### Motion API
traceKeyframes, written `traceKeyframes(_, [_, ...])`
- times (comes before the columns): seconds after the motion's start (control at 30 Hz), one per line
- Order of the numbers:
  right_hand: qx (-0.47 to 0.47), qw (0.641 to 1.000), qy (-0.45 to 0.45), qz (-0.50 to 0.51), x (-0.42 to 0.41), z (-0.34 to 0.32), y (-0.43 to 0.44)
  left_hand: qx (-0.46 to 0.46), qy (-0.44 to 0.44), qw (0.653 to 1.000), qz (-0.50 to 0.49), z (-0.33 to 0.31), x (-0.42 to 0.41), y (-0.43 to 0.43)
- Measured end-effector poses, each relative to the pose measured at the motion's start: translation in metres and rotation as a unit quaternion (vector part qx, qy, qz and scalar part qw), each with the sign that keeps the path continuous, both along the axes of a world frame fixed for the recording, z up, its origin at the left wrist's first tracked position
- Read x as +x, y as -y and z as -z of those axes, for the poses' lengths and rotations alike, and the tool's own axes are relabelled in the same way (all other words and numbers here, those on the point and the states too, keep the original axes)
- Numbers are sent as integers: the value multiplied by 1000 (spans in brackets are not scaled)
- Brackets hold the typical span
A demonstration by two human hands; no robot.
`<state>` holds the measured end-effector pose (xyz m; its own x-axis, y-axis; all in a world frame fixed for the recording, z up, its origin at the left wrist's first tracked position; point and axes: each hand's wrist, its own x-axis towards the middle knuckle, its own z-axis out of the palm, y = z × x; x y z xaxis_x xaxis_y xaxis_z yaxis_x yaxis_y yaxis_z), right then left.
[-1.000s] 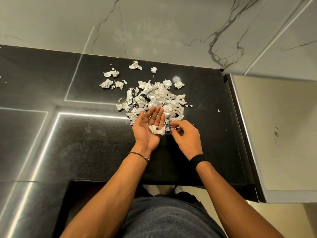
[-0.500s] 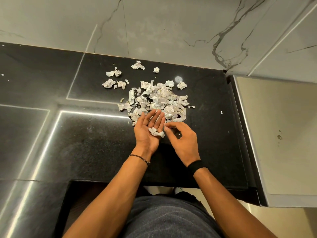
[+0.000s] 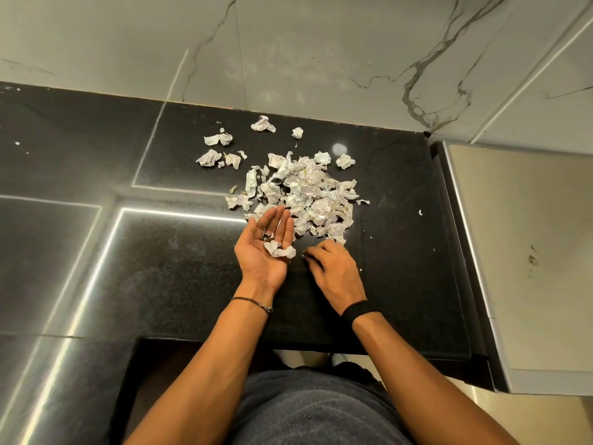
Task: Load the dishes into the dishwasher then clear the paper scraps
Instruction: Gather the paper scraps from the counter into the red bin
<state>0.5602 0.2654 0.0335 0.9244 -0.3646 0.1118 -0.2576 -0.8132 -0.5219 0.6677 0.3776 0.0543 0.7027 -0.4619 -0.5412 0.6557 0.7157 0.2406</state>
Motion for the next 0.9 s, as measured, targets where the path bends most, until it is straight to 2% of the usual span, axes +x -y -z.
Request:
traceKeyframes(0.07, [29, 999, 17, 22, 1, -6, -1, 11, 3, 1000, -4, 0, 1, -2])
traceKeyframes(0.17, [156, 981, 85, 76, 8, -31, -7, 34, 7, 999, 7, 0, 1, 1])
traceKeyframes(0.23, [213, 969, 116, 49, 14, -49, -14, 46, 8, 999, 23, -2, -3, 6])
traceKeyframes(0.3, [242, 965, 101, 12, 18, -58, -17, 44, 7, 998, 36, -3, -5, 9])
traceKeyframes(0.43, [313, 943, 94, 65, 25, -60, -8, 2, -14, 1000, 21, -5, -5, 9])
traceKeyframes(0.5, [267, 957, 93, 71, 30, -54, -1, -5, -17, 1000, 21, -5, -3, 8])
traceKeyframes(0.6, [85, 995, 46, 32, 40, -35, 11, 0, -21, 1000, 14, -4, 0, 7])
traceKeyframes(0.7, [-72, 997, -16, -27, 50, -15, 17, 20, -12, 1000, 0, -2, 2, 2])
traceKeyframes(0.8, [-126, 991, -5, -40, 49, -9, 21, 24, -5, 1000, -7, -2, 5, -4])
traceKeyframes(0.9, [-106, 993, 41, 1, 33, -11, 24, 34, -2, 999, -3, -1, 6, -4])
